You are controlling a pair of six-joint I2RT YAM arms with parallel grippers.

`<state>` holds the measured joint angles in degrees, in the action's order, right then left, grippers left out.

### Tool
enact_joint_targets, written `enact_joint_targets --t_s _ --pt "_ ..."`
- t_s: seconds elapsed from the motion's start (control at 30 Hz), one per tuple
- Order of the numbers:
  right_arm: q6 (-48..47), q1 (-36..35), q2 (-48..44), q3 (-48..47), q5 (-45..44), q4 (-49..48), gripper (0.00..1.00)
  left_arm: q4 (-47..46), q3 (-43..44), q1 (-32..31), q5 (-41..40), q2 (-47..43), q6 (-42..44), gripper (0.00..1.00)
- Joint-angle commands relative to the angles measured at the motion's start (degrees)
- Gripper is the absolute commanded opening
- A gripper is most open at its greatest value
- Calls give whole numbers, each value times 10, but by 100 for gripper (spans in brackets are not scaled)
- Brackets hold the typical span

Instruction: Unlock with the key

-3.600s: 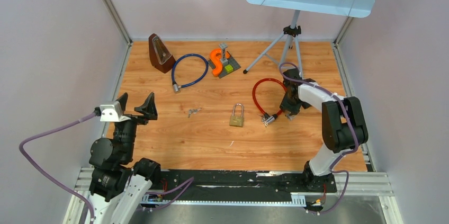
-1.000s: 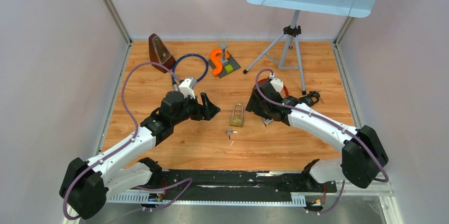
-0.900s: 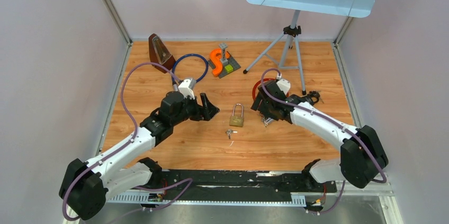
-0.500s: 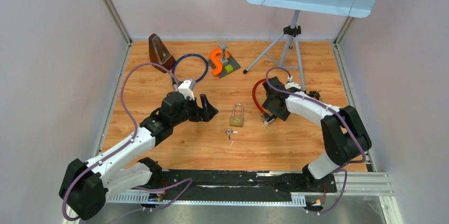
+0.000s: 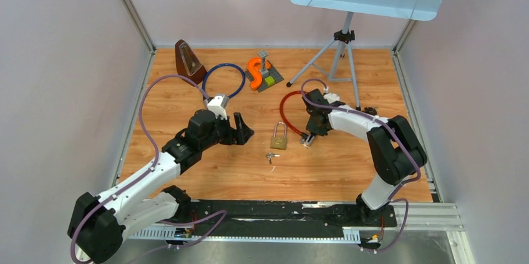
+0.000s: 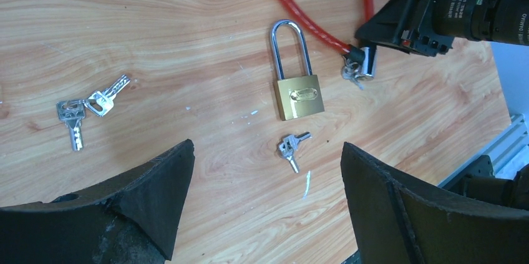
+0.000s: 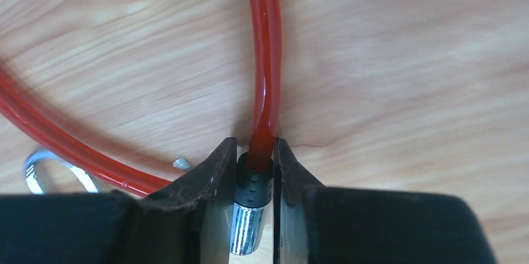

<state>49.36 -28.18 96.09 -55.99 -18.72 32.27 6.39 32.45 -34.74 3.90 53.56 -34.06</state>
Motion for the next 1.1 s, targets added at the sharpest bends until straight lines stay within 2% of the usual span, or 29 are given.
enact_joint_targets --t_s 0.0,0.33,0.57,0.87,0.97,1.07 --pt "-119 -42 9 -11 80 -138 8 -2 23 -2 -8 -10 15 94" --pt "-262 -71 50 -80 177 -186 7 2 21 -2 -8 -18 14 94" --pt "-298 -71 48 -118 109 -161 10 14 22 -2 -13 -29 16 94" --pt "-379 -54 104 -156 123 -159 19 13 22 -2 -9 -25 15 94" --pt "-377 -54 120 -164 134 -159 26 17 22 -2 -10 -28 16 94" --pt "-364 -54 118 -168 132 -161 43 19 21 -2 -14 -32 17 94"
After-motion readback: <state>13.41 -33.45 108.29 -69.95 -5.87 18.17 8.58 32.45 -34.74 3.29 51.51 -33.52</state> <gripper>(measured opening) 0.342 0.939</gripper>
